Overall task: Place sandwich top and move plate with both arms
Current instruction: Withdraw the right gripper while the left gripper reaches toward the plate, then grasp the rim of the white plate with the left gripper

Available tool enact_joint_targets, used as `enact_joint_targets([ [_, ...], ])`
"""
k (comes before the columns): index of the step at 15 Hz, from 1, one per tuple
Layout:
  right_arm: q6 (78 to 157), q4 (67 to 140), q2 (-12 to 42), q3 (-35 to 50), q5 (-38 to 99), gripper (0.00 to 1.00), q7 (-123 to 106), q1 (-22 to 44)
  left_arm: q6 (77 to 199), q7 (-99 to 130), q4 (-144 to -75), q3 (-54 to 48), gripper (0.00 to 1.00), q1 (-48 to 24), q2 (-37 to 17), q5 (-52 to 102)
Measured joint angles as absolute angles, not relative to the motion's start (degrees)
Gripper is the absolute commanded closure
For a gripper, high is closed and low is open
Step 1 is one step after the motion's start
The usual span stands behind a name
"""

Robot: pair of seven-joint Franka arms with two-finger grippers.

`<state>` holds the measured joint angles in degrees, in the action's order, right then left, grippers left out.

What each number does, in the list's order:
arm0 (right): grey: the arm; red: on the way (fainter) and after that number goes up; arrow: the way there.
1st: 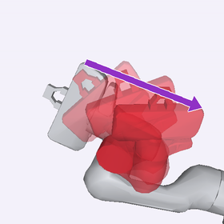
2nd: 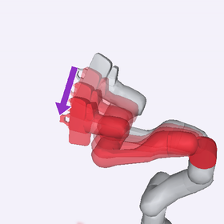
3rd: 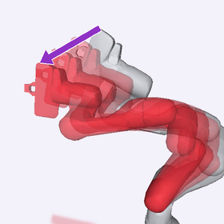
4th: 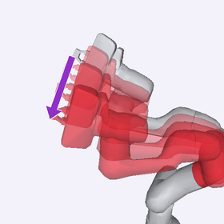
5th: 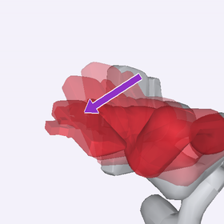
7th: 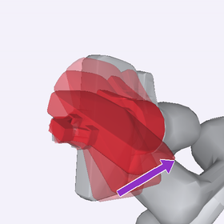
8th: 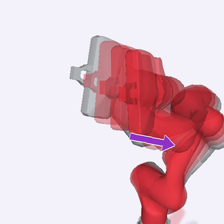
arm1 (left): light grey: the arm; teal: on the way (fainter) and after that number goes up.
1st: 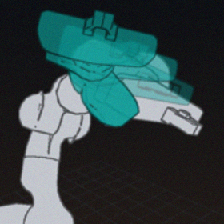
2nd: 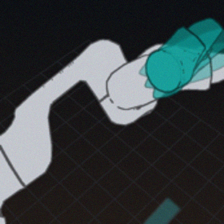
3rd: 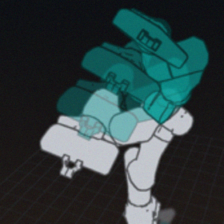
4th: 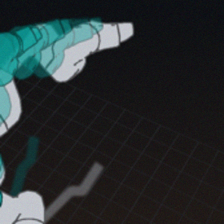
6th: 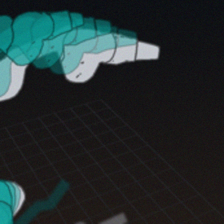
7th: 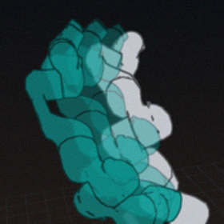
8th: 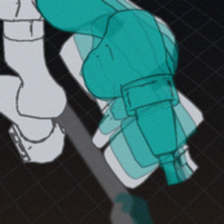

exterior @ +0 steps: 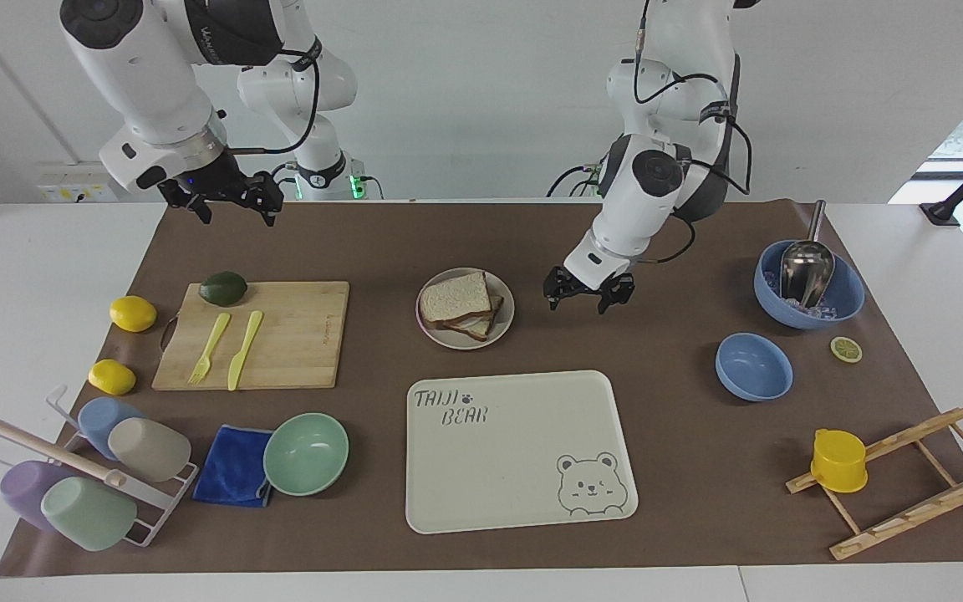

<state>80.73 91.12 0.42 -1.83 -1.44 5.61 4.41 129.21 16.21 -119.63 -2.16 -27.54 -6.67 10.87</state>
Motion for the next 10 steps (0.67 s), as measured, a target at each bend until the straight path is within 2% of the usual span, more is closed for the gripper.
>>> enact_joint_targets([
  [3, 80.7, 91.1, 0.4, -1.6, -1.3, 0.00, 3.9, 2.6, 133.2, 16.6, -122.6, -2.2, 0.00, -30.8, -6.7, 13.3],
  [10, 80.7, 90.9, 0.4, 1.1, -1.2, 0.00, 3.7, 0.9, 135.0, 16.8, -123.6, -2.2, 0.04, -33.6, -7.7, 17.4],
])
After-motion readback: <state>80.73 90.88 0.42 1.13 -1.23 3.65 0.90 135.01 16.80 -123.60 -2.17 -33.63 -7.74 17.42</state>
